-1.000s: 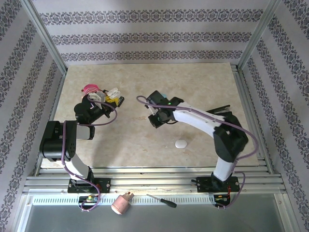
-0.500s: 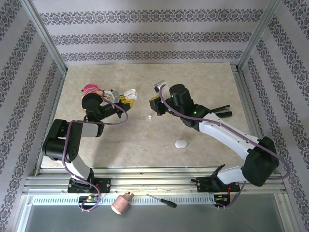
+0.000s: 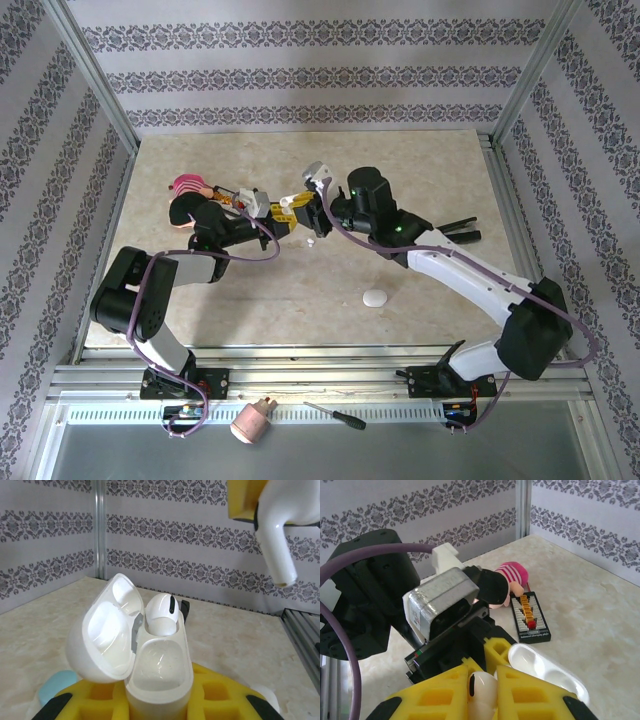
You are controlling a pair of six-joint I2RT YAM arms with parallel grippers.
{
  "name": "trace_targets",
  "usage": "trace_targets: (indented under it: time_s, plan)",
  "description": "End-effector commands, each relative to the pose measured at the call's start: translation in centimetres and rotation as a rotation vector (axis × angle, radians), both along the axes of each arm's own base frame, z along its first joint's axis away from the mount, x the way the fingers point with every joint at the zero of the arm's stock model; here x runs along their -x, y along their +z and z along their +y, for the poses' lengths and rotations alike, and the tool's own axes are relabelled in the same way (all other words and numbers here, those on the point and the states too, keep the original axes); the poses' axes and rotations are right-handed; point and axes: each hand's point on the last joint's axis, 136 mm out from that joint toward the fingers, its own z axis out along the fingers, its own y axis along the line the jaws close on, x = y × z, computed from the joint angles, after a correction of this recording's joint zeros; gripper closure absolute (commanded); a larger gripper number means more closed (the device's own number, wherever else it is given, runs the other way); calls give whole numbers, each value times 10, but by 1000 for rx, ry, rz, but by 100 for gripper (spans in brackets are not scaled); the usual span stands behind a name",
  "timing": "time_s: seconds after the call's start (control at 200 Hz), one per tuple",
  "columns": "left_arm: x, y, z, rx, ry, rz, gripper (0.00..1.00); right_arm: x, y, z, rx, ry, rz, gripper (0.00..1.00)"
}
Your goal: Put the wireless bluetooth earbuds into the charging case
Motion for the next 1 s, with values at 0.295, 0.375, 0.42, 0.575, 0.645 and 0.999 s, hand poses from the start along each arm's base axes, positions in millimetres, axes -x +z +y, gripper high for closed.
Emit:
trace_targets:
  time_s: [0.295, 0.375, 0.42, 0.575, 0.645, 0.999]
  plan:
    - [16, 25, -10, 0, -67, -69, 97, -9, 3, 18, 20, 44, -63, 84]
    - [17, 24, -11, -1, -70, -69, 97, -13, -2, 17, 32, 24, -59, 84]
    - [17, 25, -10, 0, -70, -69, 97, -17, -4, 16, 40, 5, -60, 84]
    - [18, 27, -10, 1, -70, -72, 97, -21, -8, 17, 54, -7, -61, 84]
    - [18, 27, -10, 0, -71, -76, 97, -23, -9, 17, 56, -15, -62, 84]
    - [16, 30, -10, 5, -57, -75, 97, -20, -18, 20, 57, 9, -44, 84]
